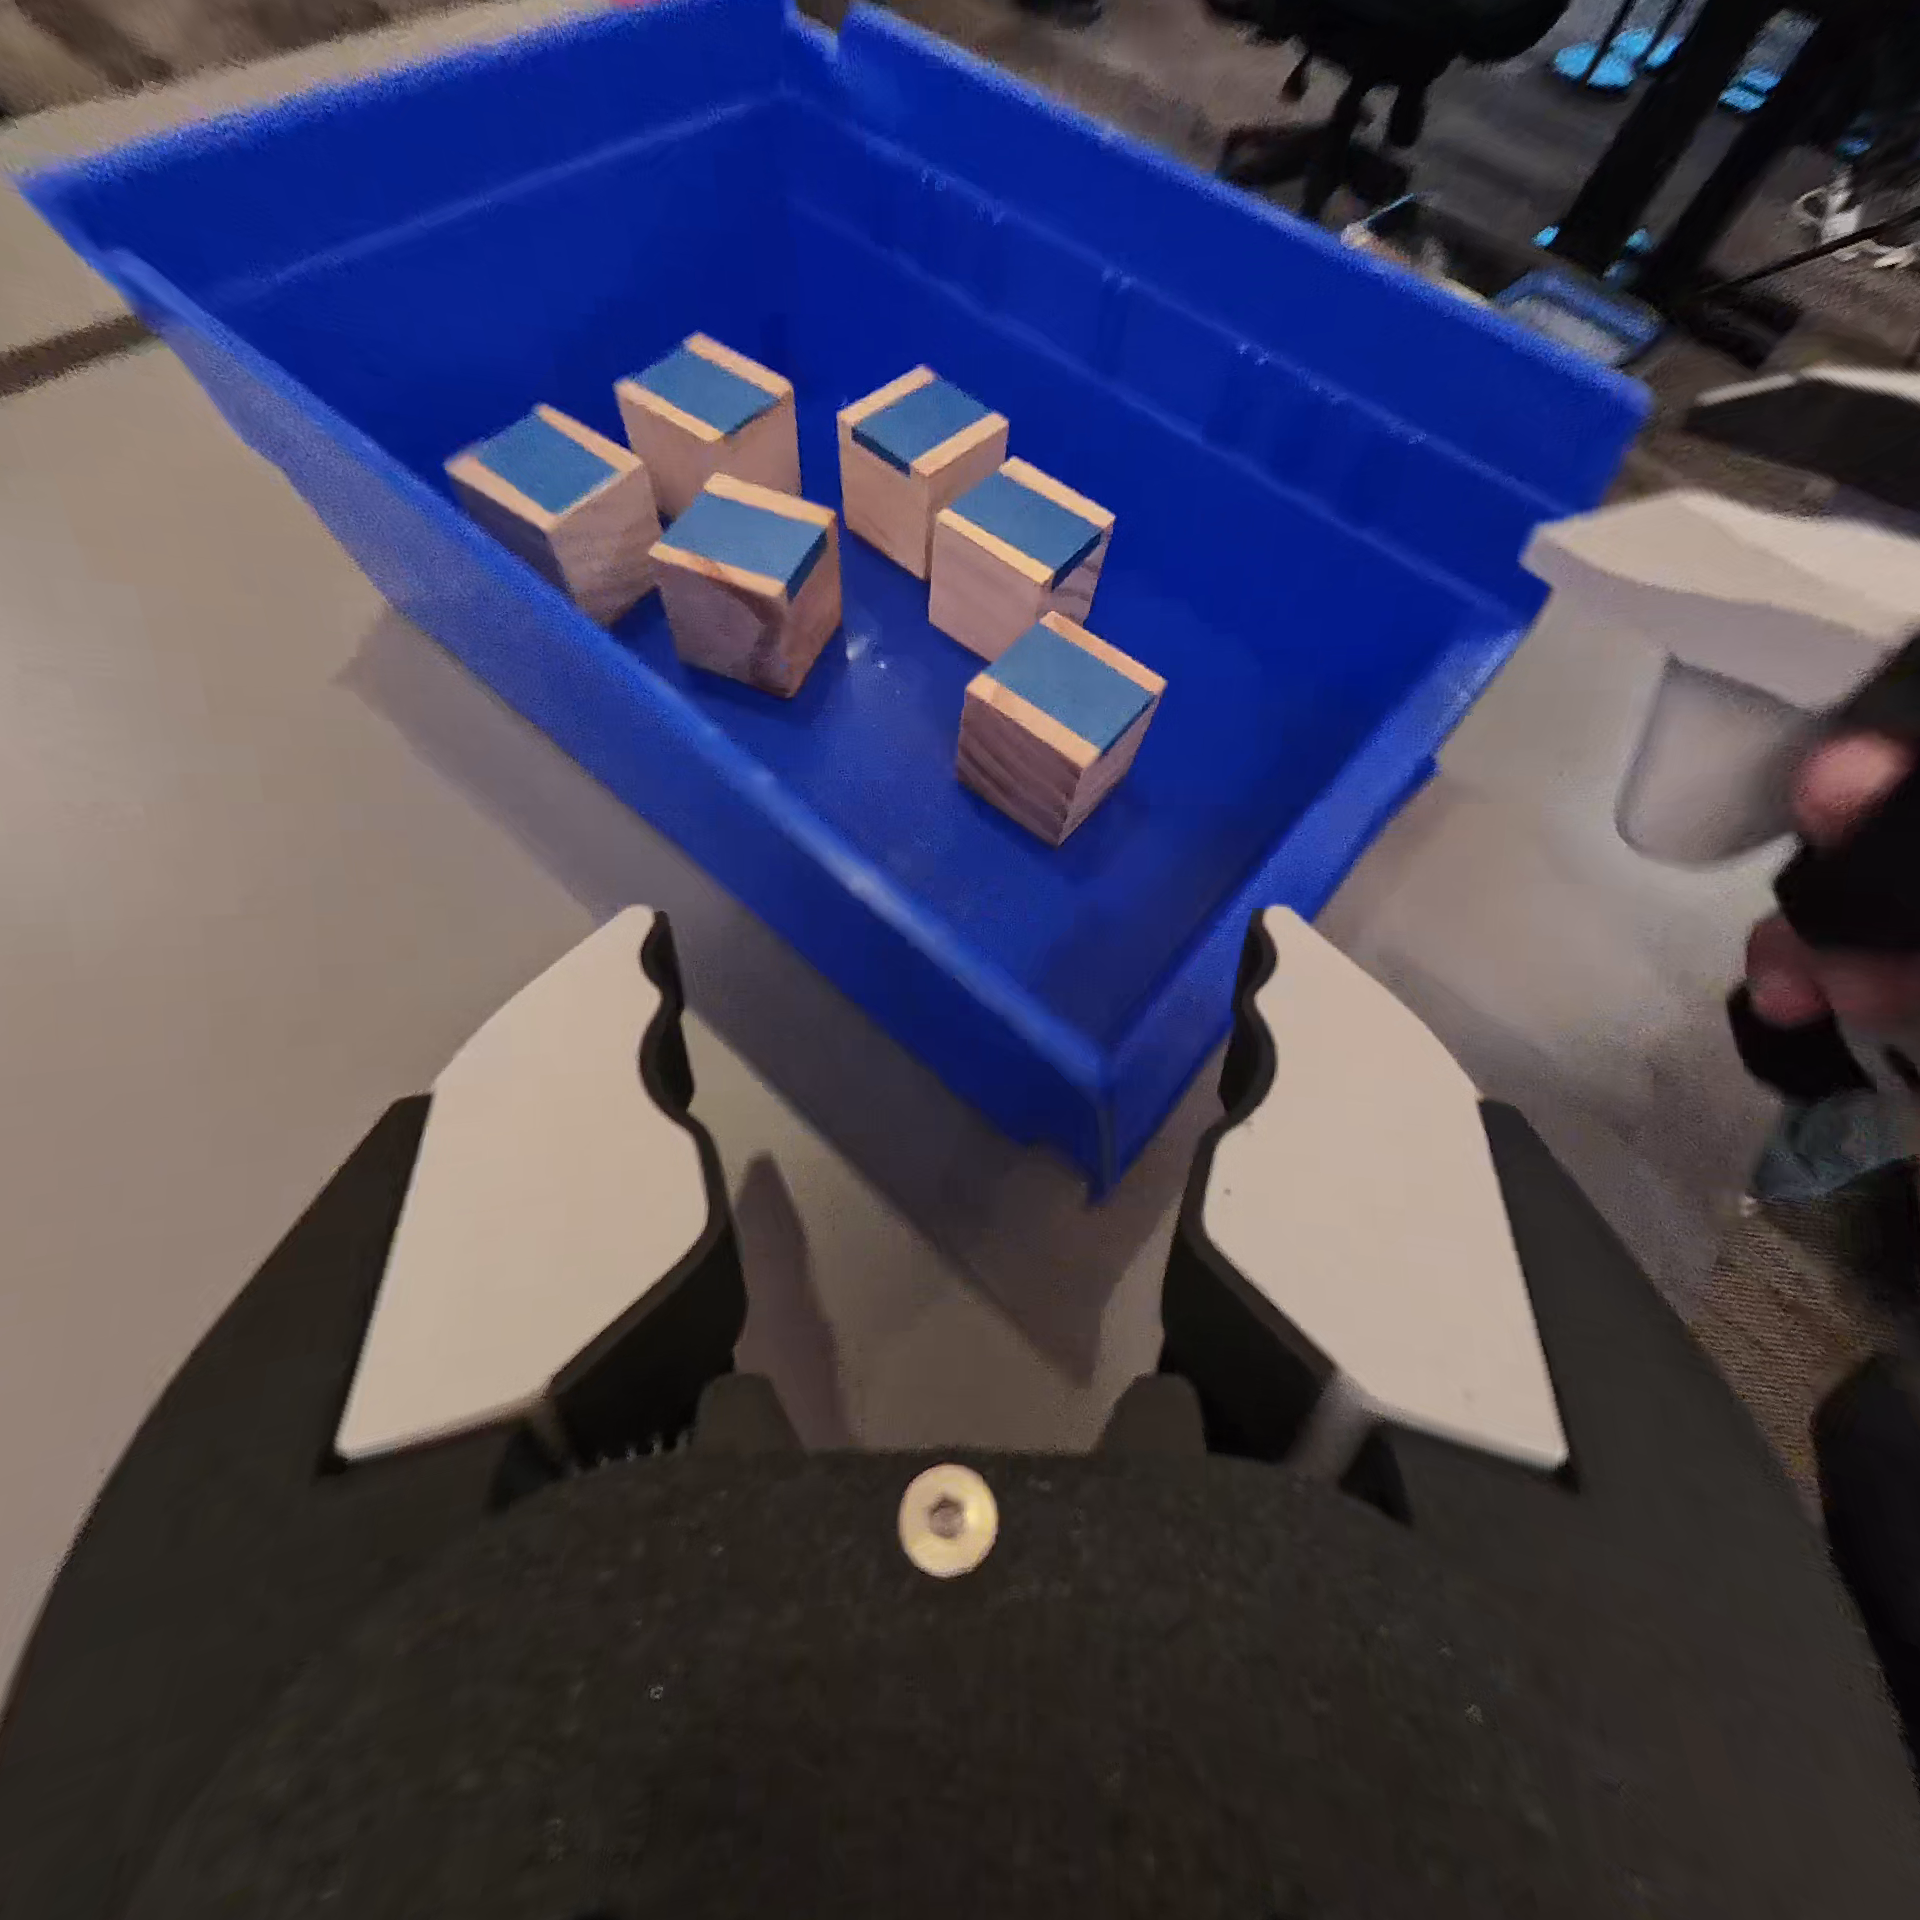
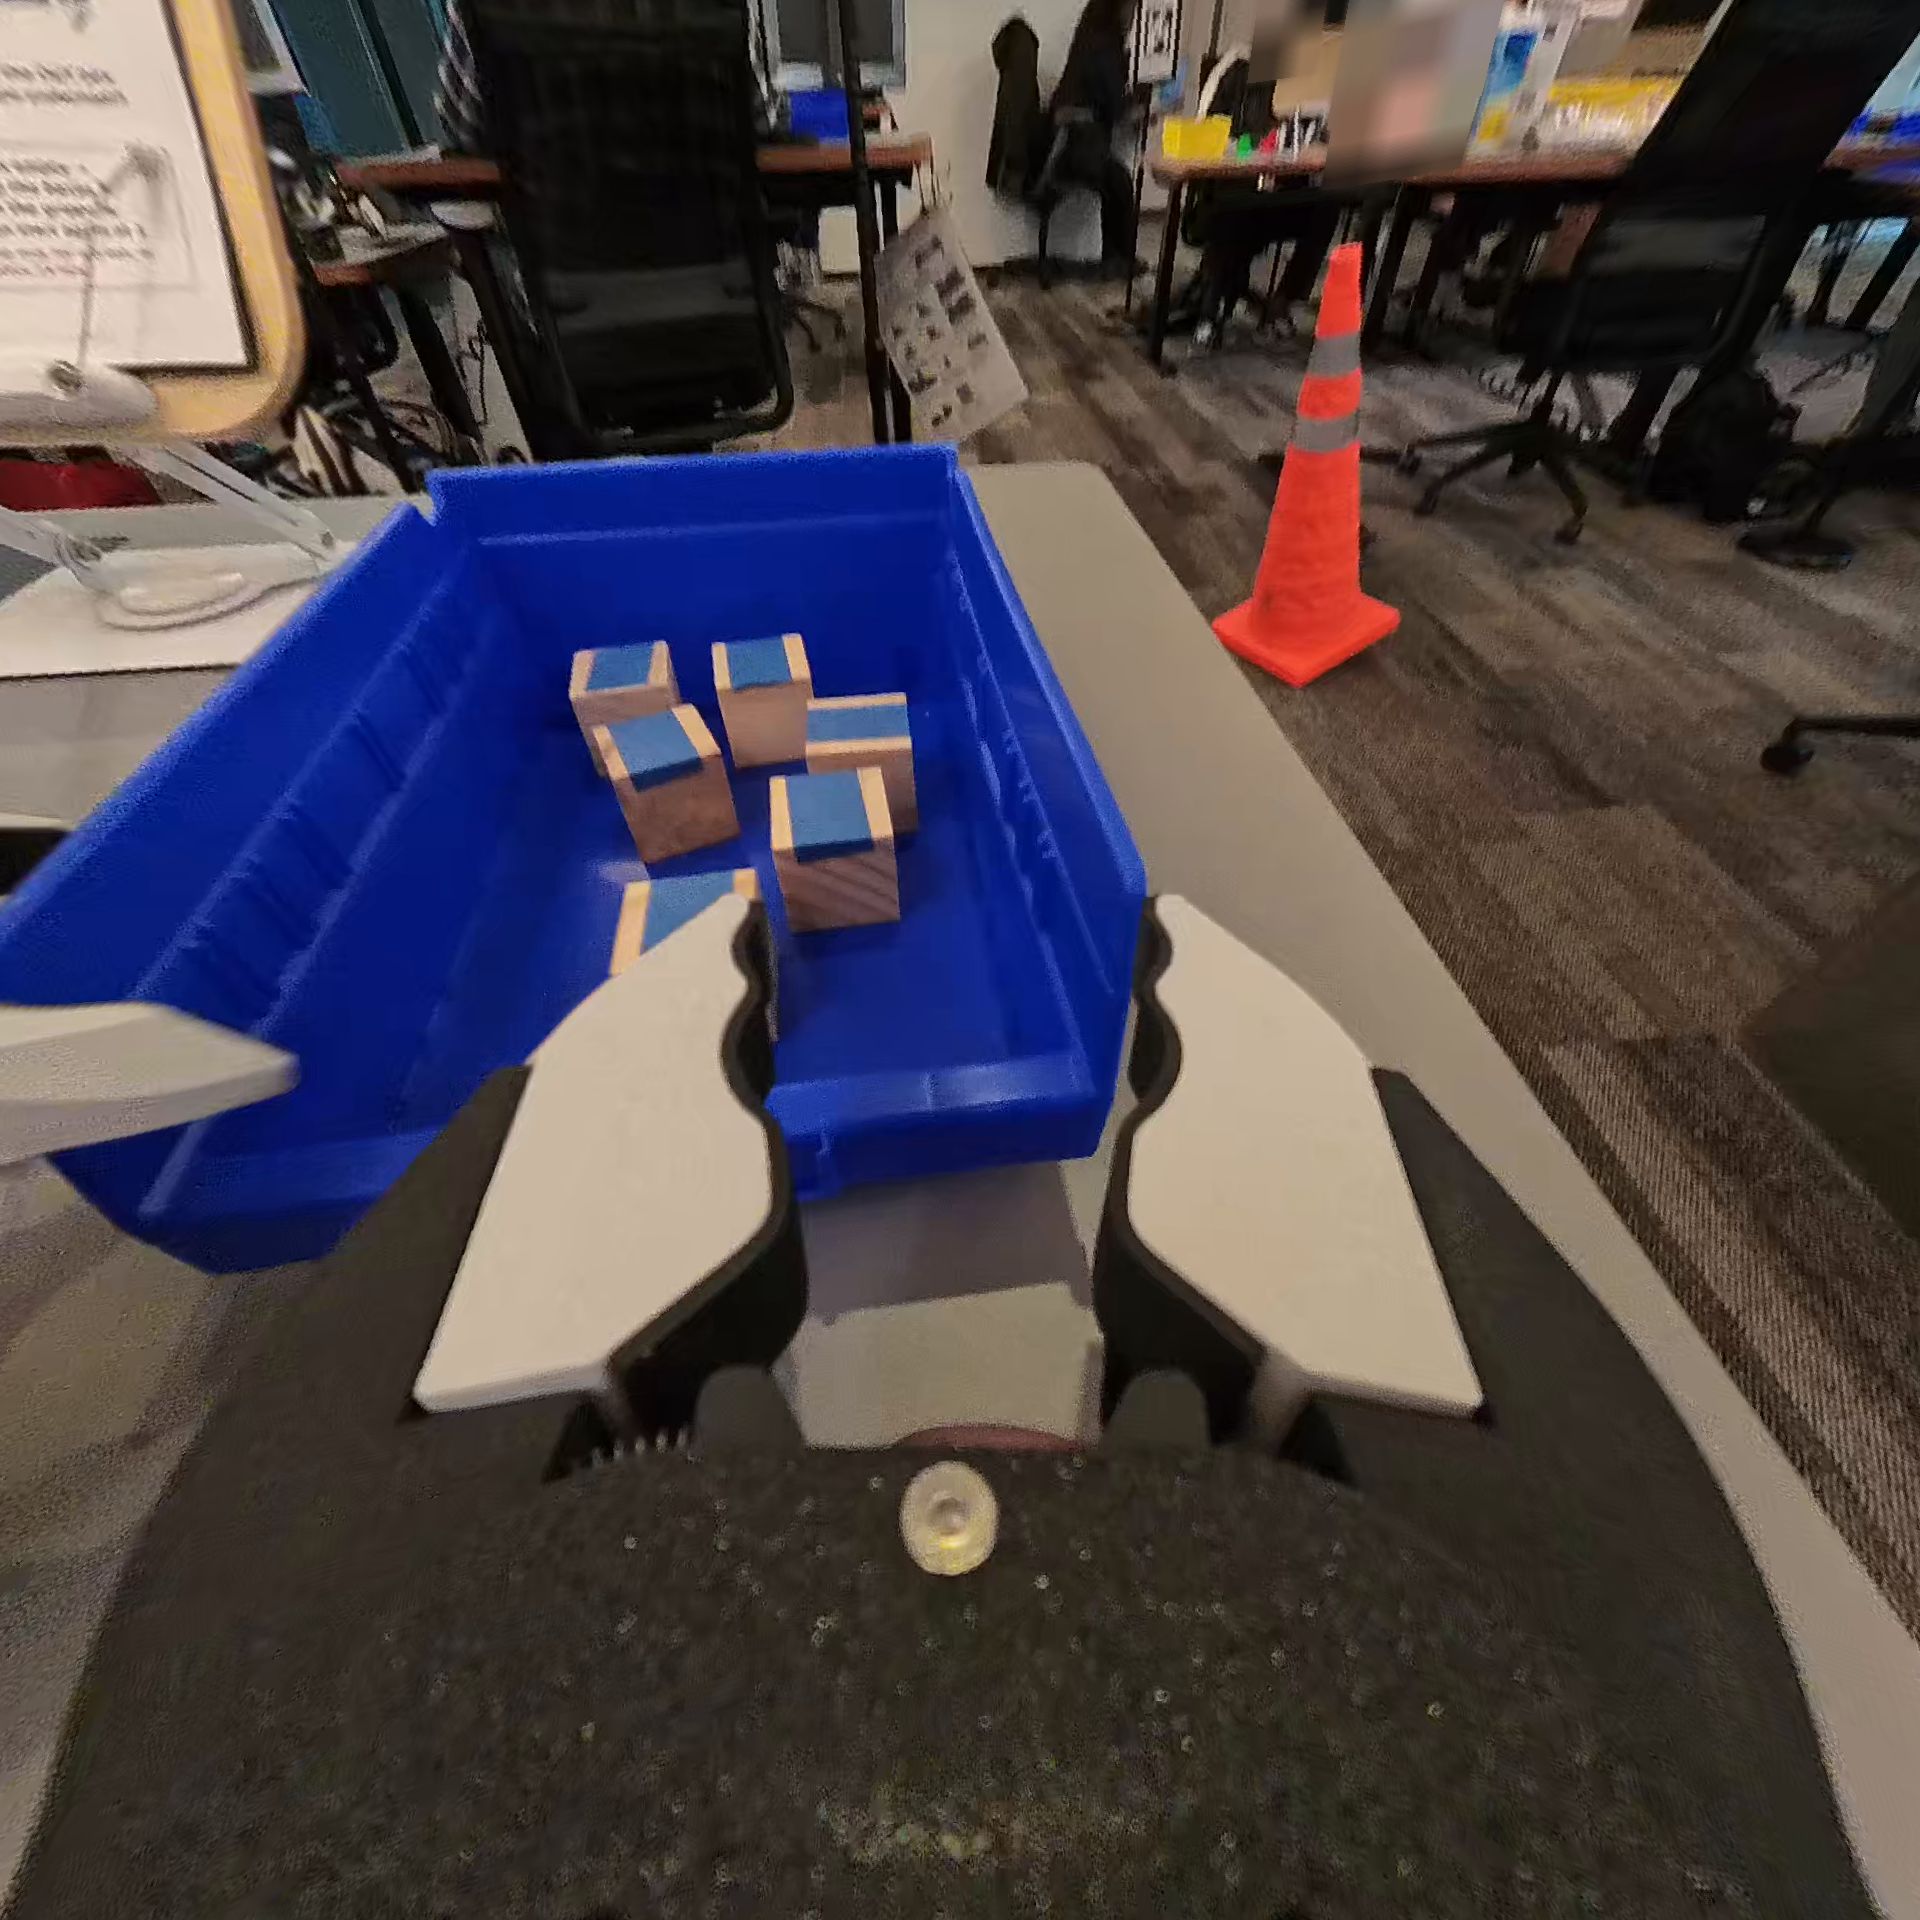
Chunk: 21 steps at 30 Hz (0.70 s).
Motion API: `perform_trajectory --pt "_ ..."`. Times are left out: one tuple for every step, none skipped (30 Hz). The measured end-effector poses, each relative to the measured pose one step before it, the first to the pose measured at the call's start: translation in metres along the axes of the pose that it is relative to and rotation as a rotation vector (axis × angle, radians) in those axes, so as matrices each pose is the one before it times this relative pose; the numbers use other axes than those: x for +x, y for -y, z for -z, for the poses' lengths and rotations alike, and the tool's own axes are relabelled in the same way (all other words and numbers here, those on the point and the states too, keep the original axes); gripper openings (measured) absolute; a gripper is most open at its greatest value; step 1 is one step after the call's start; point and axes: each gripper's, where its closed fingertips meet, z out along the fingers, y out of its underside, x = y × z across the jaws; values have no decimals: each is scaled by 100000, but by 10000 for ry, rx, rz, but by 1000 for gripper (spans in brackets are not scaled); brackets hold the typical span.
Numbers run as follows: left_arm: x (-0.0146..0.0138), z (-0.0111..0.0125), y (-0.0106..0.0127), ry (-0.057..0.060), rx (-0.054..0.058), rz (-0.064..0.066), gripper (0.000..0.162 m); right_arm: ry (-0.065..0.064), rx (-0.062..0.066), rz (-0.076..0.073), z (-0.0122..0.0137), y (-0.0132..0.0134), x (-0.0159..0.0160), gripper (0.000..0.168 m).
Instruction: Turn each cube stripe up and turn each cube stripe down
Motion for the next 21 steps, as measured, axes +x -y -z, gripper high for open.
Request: perform_trajectory --pt "220 -1359 -176 -22 -368 350 98 -18 -152 -70 -298 -431 114 67" --pt "77 -940 -123 -75 -300 406 94 7 -145 8 -319 -385 22 66" --pt "-96 -507 78 -99 -93 331 90 -135 -55 103 -200 -160 165 66" --pt "-460 -118 304 65 107 250 86 -108 54 173 -42 113 77 62" --pt "-607 74 320 119 150 156 79 2 -69 95 -59 16 -92 59" --pt "-561 115 117 111 35 144 74 90 -55 62 -37 26 -234 56" --pt "-527 140 -5 91 -77 46 69 39 -33 71 0 41 -190 51" --pt "-547 170 -53 154 -102 -36 64 8 -5 149 41 84 -194 46" --pt "-663 201 -31 273 -63 -95 57 -33 -25 221 113 122 -129 38" --pt "-747 210 -38 338 -31 -122 50 27 0 203 153 184 -197 30" --pt "-742 183 -15 324 17 -116 43 101 69 117 155 236 -293 24" --pt "-702 170 -34 273 35 -66 37 138 102 3 160 216 -349 19" --pt "-563 174 -11 156 23 34 33 194 65 -42 130 124 -467 18" --pt "-512 133 -37 126 -2 72 30 163 -53 1 125 -39 -501 18" --pt "-594 157 -4 205 -9 16 27 -70 50 2 208 184 -207 25" --pt "-715 170 19 289 26 -47 23 -621 333 -73 372 619 557 52" --pt "-799 163 -9 316 55 -43 16 -415 289 98 424 609 314 66" --pt "-564 115 -110 80 20 64 11 -23 14 134 303 222 -193 61" --pt "-508 150 -123 70 24 48 6 144 -81 -156 -67 -119 -555 62" --pt "-332 172 -115 -5 28 4 4 449 -292 -244 -545 -687 -1132 66" --pt "-79 193 -122 -182 30 135 3 452 -642 -72 -921 -1375 -1222 68"
